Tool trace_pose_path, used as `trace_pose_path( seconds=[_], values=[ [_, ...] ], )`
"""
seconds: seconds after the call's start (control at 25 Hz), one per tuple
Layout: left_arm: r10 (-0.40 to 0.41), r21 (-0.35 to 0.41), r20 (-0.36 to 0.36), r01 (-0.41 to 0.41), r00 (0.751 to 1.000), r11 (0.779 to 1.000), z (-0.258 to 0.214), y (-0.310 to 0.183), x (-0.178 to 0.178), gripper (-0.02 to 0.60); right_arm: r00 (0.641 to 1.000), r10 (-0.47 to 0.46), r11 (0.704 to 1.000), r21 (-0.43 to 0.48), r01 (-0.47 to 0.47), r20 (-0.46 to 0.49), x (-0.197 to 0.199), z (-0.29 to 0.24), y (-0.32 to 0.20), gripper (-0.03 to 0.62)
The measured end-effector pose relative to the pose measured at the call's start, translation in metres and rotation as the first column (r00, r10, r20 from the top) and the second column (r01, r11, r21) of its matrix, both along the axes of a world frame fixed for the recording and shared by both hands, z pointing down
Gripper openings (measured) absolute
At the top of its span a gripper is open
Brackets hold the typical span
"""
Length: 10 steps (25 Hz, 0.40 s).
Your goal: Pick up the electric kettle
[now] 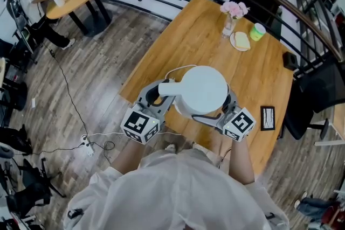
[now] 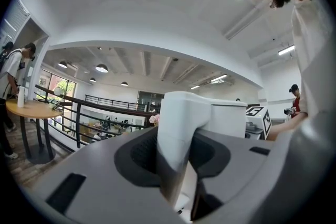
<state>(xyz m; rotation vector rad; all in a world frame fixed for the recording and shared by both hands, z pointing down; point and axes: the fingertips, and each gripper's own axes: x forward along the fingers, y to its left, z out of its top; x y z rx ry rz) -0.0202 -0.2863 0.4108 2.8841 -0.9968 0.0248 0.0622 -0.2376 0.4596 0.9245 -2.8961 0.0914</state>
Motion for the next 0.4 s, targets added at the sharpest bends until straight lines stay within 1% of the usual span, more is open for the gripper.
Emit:
trace_pose_path(
  seconds=[0.4],
  values=[
    [-0.007,0.005,0.007,0.006,1.000,1.000,0.0008,0.0015,-0.0027,0.123,1.000,-0.006,1.000,0.001,0.006,-0.001,-0.0032,0.0016,0.0012,0.575]
  ],
)
